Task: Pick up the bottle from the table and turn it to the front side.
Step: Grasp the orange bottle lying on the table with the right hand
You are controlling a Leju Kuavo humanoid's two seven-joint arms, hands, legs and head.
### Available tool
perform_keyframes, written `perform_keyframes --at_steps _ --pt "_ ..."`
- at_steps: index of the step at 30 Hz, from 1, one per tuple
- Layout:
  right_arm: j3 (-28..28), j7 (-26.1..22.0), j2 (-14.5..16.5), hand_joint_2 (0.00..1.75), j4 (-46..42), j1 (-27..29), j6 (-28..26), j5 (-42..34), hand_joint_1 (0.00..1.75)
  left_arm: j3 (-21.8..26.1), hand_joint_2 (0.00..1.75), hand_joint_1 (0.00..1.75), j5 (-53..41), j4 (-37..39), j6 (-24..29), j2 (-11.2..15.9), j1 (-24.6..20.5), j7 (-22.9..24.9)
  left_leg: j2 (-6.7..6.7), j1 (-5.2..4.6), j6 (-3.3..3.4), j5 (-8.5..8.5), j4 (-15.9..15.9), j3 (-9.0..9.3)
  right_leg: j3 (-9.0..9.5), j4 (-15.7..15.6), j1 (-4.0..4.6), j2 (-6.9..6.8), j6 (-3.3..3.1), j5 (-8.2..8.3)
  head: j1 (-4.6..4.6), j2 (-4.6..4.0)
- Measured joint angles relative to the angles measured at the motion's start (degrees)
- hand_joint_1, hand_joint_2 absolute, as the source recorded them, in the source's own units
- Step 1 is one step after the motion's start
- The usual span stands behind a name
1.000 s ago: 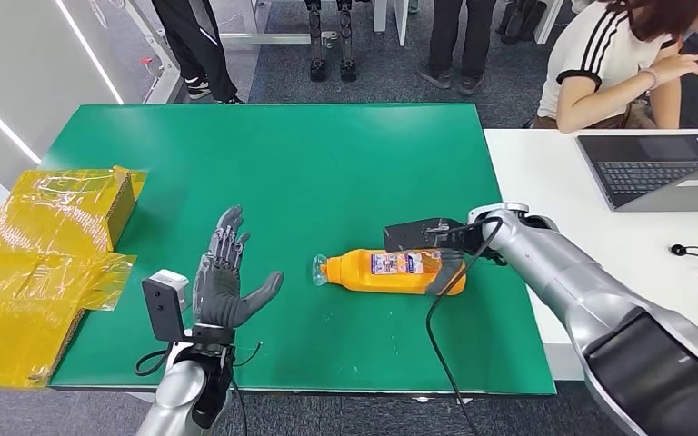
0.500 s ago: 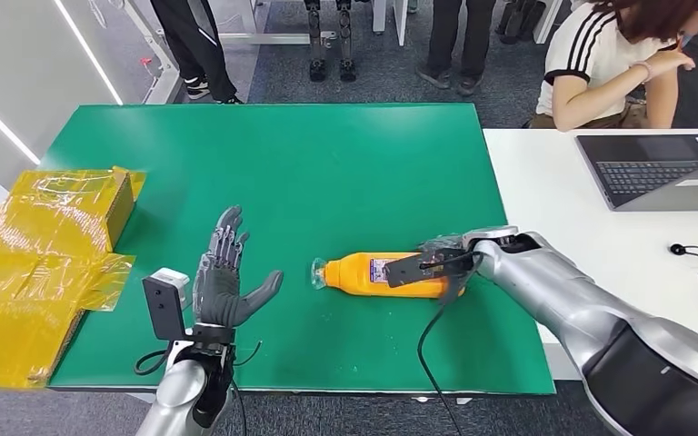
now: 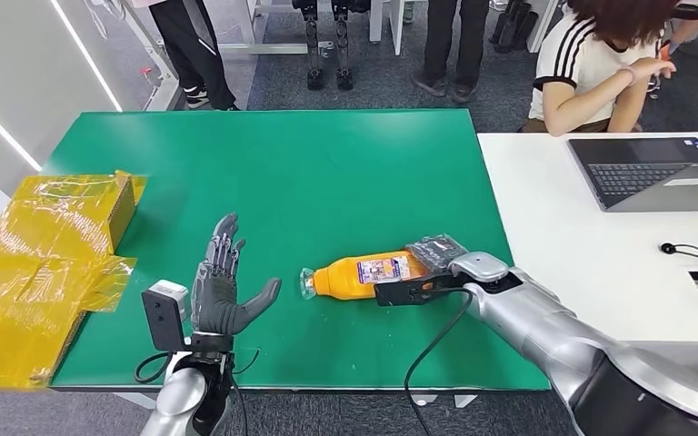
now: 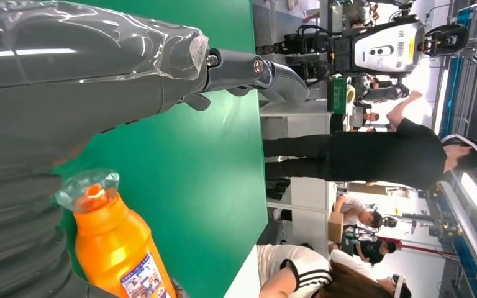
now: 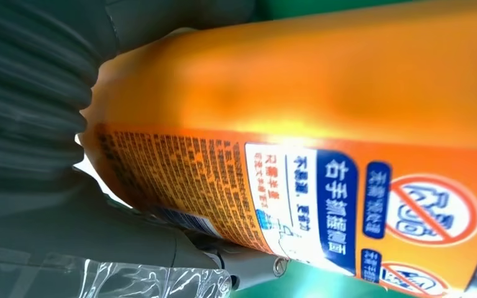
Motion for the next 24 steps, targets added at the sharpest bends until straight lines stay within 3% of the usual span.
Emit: perform_keyframes --at_steps 10,17,24 --pt "-4.8 -5.0 0.3 1.75 -0.2 3.0 -2.4 -4.6 1.75 0.0 1.75 0.00 -0.1 0.0 0.1 0.1 0.9 -0.1 -0.02 0.01 0.01 0.02 0.0 0.23 0.22 0.0 0.01 -0.01 0.00 0.00 -0.01 0.00" --pt "-15.2 -11.0 -2.8 1.75 -6.6 9.2 -2.1 -14.5 1.75 0.1 1.75 0.00 -0.8 -0.7 0.6 0.6 1.9 -0.2 -0.12 0.00 0.01 -0.01 0.0 0.11 0.14 0.0 0.00 -0.08 0.01 -0.01 -0.01 0.00" --pt "-28.4 -16.6 -6.1 1.75 -19.2 21.2 -9.0 -21.1 1.75 0.5 1.75 0.00 -2.4 -1.3 2.1 1.3 2.3 -0.2 -0.43 -0.01 0.03 0.02 0.0 -0.39 -0.23 0.0 0.00 -0.38 0.03 -0.03 -0.01 0.00"
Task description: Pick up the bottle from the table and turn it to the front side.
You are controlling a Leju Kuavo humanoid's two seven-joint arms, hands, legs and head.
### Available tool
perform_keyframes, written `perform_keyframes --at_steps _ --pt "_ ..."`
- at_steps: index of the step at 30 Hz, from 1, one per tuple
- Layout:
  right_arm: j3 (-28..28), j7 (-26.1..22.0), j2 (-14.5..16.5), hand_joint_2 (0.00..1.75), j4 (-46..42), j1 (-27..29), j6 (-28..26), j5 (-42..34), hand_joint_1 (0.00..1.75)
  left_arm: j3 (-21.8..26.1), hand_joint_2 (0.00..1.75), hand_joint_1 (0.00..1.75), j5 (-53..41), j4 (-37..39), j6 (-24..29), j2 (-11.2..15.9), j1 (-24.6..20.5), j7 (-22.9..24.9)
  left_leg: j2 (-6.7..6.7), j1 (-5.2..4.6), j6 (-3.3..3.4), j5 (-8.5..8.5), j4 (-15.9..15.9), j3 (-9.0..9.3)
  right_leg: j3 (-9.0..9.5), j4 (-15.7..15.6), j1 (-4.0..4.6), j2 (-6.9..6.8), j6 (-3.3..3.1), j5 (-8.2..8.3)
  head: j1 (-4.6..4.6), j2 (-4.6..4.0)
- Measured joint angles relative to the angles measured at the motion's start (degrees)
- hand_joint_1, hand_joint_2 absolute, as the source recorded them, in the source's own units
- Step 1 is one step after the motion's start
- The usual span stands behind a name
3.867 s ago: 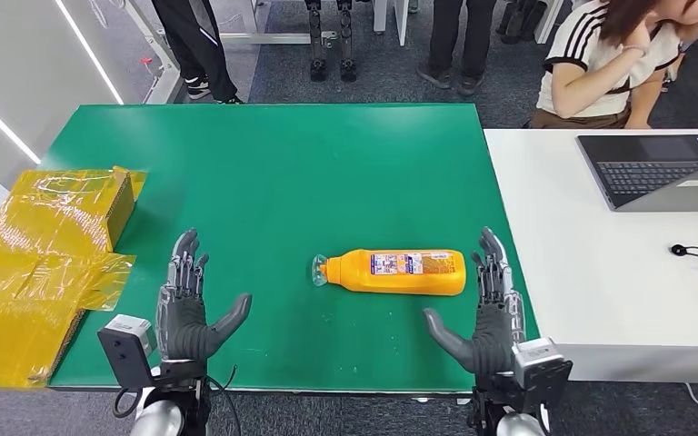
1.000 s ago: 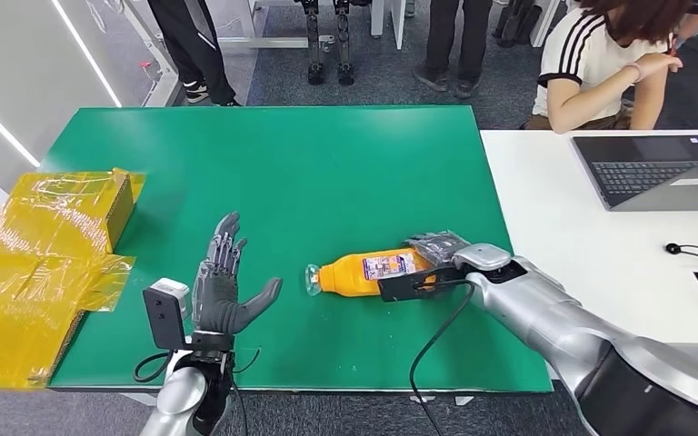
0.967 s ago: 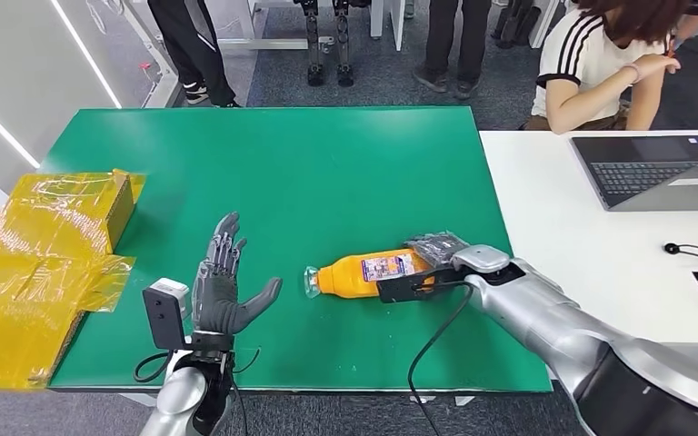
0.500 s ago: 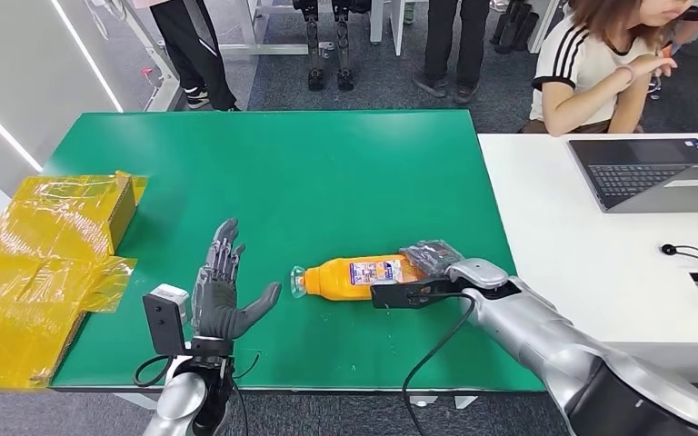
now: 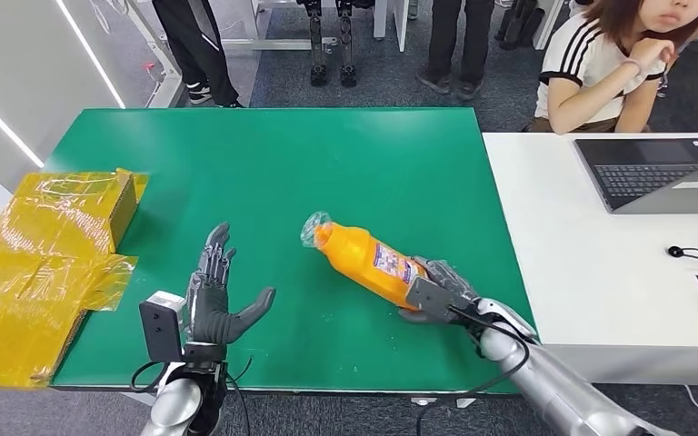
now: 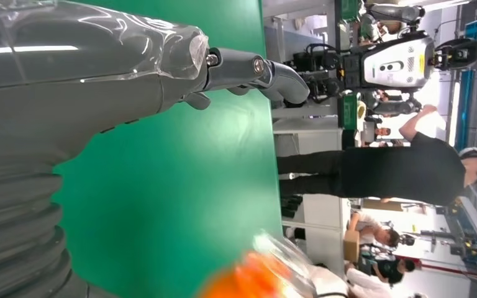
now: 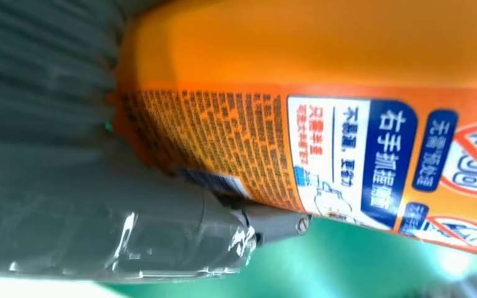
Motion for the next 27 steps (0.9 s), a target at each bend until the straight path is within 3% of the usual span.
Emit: perform_keyframes --at_steps 7,12,22,27 --pt "-13.3 -3.0 0.8 1.75 -15.0 13.6 -2.0 -0.6 1.75 0.3 1.75 0.00 -0.6 -0.3 -3.3 1.0 -0.8 1.9 -0.07 0.00 -0.01 -0.02 0.0 -0.33 -0.31 0.0 0.00 -0.06 -0.01 -0.14 0.01 0.00" --pt "-17.3 -5.9 4.4 1.75 -18.7 17.2 -1.8 0.0 1.75 -0.2 1.75 0.00 1.0 0.0 -9.0 0.8 -3.4 3.5 0.09 0.00 -0.03 -0.03 0.0 -0.38 -0.42 0.0 0.00 0.09 -0.03 -0.14 -0.01 0.00" --pt "-17.8 -6.7 12.6 1.75 -15.1 11.2 0.9 -1.7 1.75 -3.9 1.75 0.00 8.0 3.0 -20.5 -2.0 -13.7 9.5 0.09 0.00 -0.03 0.08 0.0 -0.40 -0.43 0.1 0.00 0.05 -0.07 -0.01 -0.01 0.00" --pt "-16.8 -5.3 18.0 1.75 -11.6 6.3 1.6 -1.1 1.75 -6.1 1.75 0.00 8.0 4.8 -19.4 -3.4 -19.3 10.6 0.10 0.00 -0.01 0.10 0.0 -0.39 -0.45 0.1 0.00 0.08 -0.08 -0.01 -0.01 0.00"
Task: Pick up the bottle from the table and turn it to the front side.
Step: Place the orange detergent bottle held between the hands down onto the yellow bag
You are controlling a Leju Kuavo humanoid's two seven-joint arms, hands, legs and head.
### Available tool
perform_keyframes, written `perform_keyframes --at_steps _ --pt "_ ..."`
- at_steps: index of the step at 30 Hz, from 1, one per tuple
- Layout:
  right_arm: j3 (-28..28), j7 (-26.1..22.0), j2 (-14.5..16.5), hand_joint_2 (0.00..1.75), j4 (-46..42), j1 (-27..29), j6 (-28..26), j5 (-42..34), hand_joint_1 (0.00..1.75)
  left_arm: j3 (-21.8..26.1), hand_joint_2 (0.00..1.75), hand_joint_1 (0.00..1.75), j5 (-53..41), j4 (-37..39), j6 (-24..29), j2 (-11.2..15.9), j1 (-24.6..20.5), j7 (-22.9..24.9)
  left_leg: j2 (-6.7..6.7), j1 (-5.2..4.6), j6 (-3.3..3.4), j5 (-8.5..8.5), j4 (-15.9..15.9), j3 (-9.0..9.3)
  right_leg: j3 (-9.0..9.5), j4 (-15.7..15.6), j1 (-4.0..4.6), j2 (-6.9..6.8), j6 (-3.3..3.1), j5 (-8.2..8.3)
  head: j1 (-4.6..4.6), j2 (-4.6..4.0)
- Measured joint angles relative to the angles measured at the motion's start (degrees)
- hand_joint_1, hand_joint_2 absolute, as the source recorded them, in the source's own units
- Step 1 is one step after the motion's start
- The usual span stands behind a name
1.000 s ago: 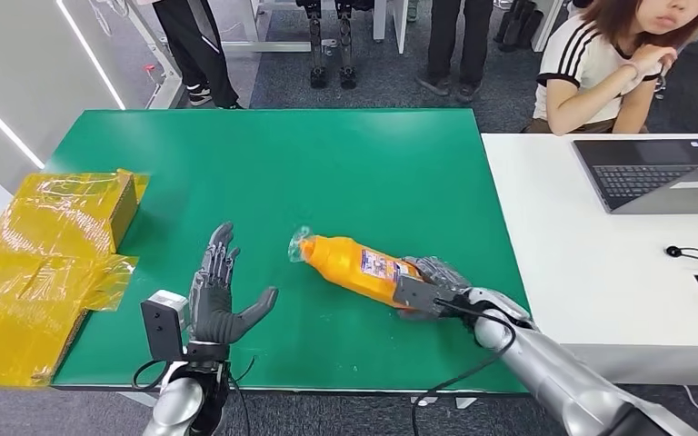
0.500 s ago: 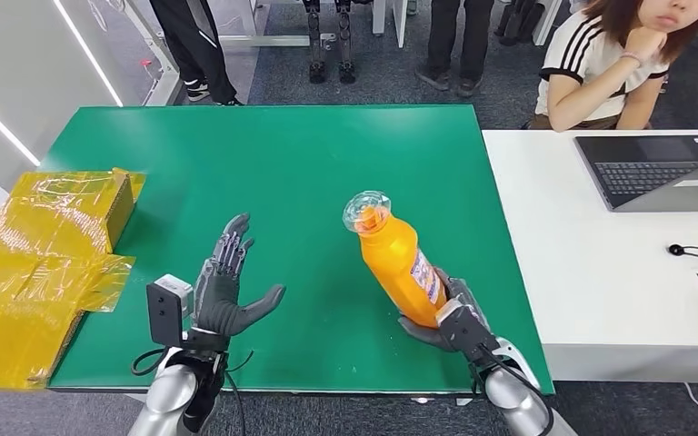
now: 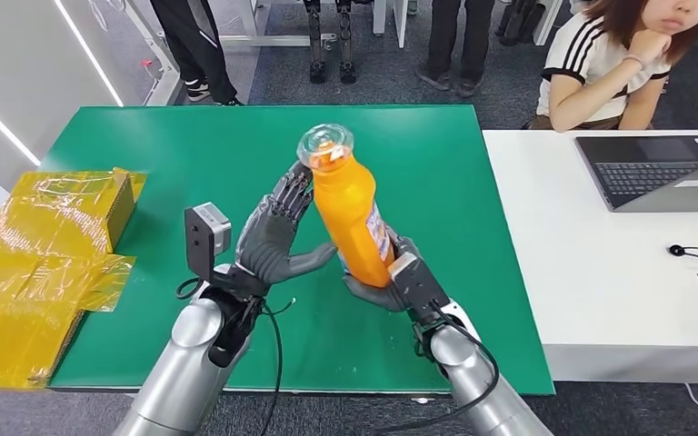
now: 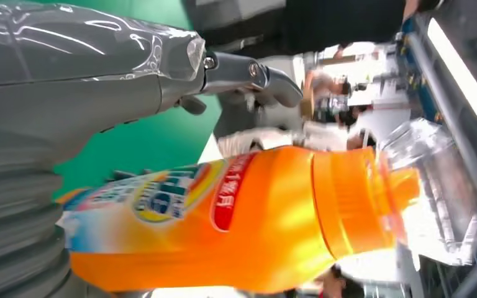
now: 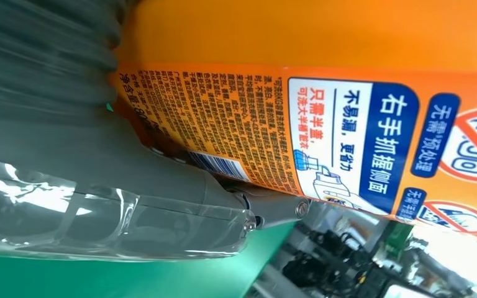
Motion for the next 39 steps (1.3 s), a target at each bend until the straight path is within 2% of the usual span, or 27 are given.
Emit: perform_keyframes --at_steps 6,16,25,26,29,30,36,37,39 --pt "1.2 1.4 3.3 1.75 2.7 -3.7 0.4 1.1 1.75 0.0 1.75 0.00 1.6 2.0 0.3 0.2 -2.4 0.0 -0.04 0.00 -0.01 0.01 0.0 -0.03 -0.03 0.0 0.01 -0.03 -0.01 -0.02 0.01 0.00" --pt "3.5 3.4 5.7 1.75 6.4 -8.6 2.2 5.0 1.75 0.4 1.75 0.00 -1.1 4.6 3.4 1.1 -3.8 -0.2 -0.04 0.00 -0.01 0.01 0.0 -0.08 -0.05 0.0 0.00 -0.03 -0.01 -0.01 0.01 0.00" --pt "5.0 4.8 6.4 1.75 9.0 -10.2 2.4 7.0 1.74 1.8 1.75 0.00 -2.3 5.9 4.0 2.5 -3.9 0.4 -0.05 0.00 -0.02 0.01 0.0 -0.11 -0.07 0.0 0.00 -0.04 -0.01 -0.02 0.01 0.00" --pt "5.0 4.8 6.4 1.75 9.2 -10.3 2.4 7.0 1.74 1.8 1.75 0.32 -2.3 5.9 4.0 2.6 -3.9 0.4 -0.05 0.00 -0.02 0.01 0.0 -0.11 -0.07 0.0 0.00 -0.04 -0.01 -0.02 0.01 0.00" --pt "5.1 4.8 6.5 1.75 9.7 -10.6 2.4 7.1 1.73 1.9 1.75 1.62 -2.3 6.1 3.9 2.7 -3.9 0.6 -0.05 0.00 -0.01 0.01 0.0 -0.12 -0.07 0.0 0.00 -0.04 -0.01 -0.01 0.01 0.00" --pt "5.1 4.9 6.5 1.75 10.0 -10.8 2.4 7.1 1.69 2.1 1.75 1.75 -2.1 6.1 3.7 2.8 -3.9 0.8 -0.05 0.00 -0.01 0.01 0.0 -0.12 -0.07 0.0 0.00 -0.04 -0.01 -0.01 0.01 0.00" --pt "5.1 3.9 7.1 1.75 13.2 -12.3 1.9 7.5 1.48 3.7 1.75 1.75 4.5 6.5 -1.4 3.0 -3.8 2.2 -0.05 0.00 -0.02 0.01 0.0 -0.11 -0.08 0.0 0.00 -0.04 -0.01 -0.01 0.00 0.00" --pt "5.1 3.5 7.2 1.75 13.5 -12.3 1.9 7.4 1.31 3.9 1.75 1.75 5.6 6.5 -2.0 3.0 -3.8 2.2 -0.05 0.00 -0.02 0.01 0.0 -0.11 -0.08 0.0 0.00 -0.04 -0.01 -0.01 0.01 0.00" --pt "5.1 2.9 7.2 1.75 14.0 -12.3 1.7 7.3 0.72 4.2 1.75 1.75 7.5 6.5 -2.7 3.0 -3.5 2.3 -0.04 0.00 -0.02 0.01 0.0 -0.11 -0.10 0.0 0.00 -0.03 -0.01 -0.01 0.01 0.00"
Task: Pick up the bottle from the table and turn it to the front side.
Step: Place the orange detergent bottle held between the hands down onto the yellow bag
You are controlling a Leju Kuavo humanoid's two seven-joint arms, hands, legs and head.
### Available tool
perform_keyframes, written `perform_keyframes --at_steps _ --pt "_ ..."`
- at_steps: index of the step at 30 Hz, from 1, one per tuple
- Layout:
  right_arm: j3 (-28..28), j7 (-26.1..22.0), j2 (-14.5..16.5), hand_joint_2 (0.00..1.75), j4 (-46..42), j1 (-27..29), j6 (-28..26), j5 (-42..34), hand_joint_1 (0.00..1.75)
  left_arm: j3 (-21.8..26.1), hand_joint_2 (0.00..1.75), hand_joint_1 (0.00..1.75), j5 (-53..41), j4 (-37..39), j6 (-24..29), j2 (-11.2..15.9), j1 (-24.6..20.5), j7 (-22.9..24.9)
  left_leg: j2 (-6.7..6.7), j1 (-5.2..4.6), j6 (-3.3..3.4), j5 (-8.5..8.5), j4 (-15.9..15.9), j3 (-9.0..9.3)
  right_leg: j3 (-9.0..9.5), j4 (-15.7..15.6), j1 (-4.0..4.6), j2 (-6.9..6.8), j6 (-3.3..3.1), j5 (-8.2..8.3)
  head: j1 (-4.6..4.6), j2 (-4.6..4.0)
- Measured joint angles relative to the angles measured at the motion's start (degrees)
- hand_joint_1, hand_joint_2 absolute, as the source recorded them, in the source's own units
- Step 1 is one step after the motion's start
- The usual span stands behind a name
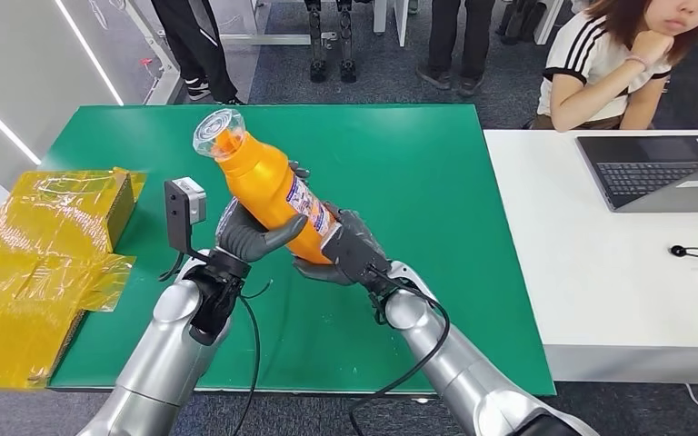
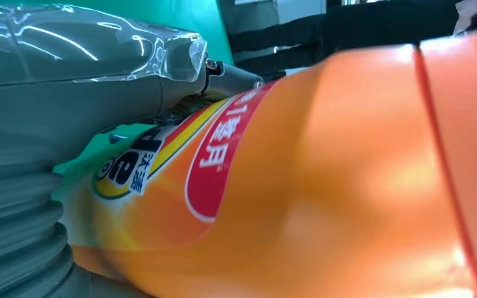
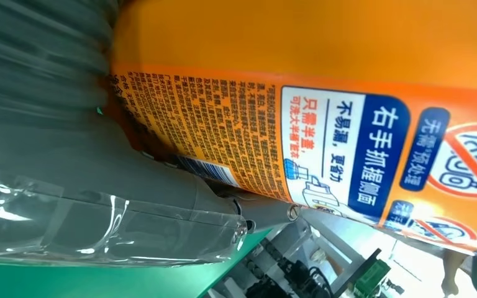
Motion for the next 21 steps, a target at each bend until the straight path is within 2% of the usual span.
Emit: perform_keyframes --at_steps 1,3,6,11,21 --pt "0.0 -0.2 0.0 1.75 0.2 0.0 0.0 0.0 0.55 0.1 1.75 1.75 0.8 0.0 0.0 0.0 0.1 0.0 0.01 0.00 0.00 0.00 0.0 0.00 -0.02 0.0 0.00 0.01 0.00 0.00 0.00 0.00" --pt "0.0 -0.5 0.0 1.75 0.4 0.3 -0.1 -0.1 0.39 0.4 1.75 1.75 2.5 0.0 0.0 0.0 0.3 0.2 0.02 0.00 0.00 0.00 0.0 -0.02 -0.05 0.0 0.00 0.02 0.00 0.00 0.00 0.00" --pt "0.1 -0.9 0.0 1.75 0.4 0.9 -0.4 -0.2 0.00 1.0 1.75 1.75 6.1 0.0 -0.2 0.0 0.5 0.8 0.02 0.00 0.00 0.00 0.0 -0.04 -0.08 0.0 0.00 0.02 0.00 0.00 -0.01 0.00" --pt "0.1 -0.8 -0.3 1.75 0.4 3.0 -0.7 0.0 0.00 2.6 1.75 1.75 10.4 0.3 -0.7 0.0 0.1 1.5 0.02 0.00 0.00 0.00 0.0 -0.05 -0.09 0.0 0.00 0.02 0.00 0.00 0.01 0.00" --pt "0.1 -0.8 -1.6 1.75 -2.3 7.3 -1.2 0.2 0.00 3.6 1.75 1.75 10.6 0.9 -0.3 0.2 -0.3 1.6 0.03 0.00 0.00 -0.01 0.0 -0.07 -0.11 0.0 0.00 0.03 0.00 0.00 0.01 0.00"
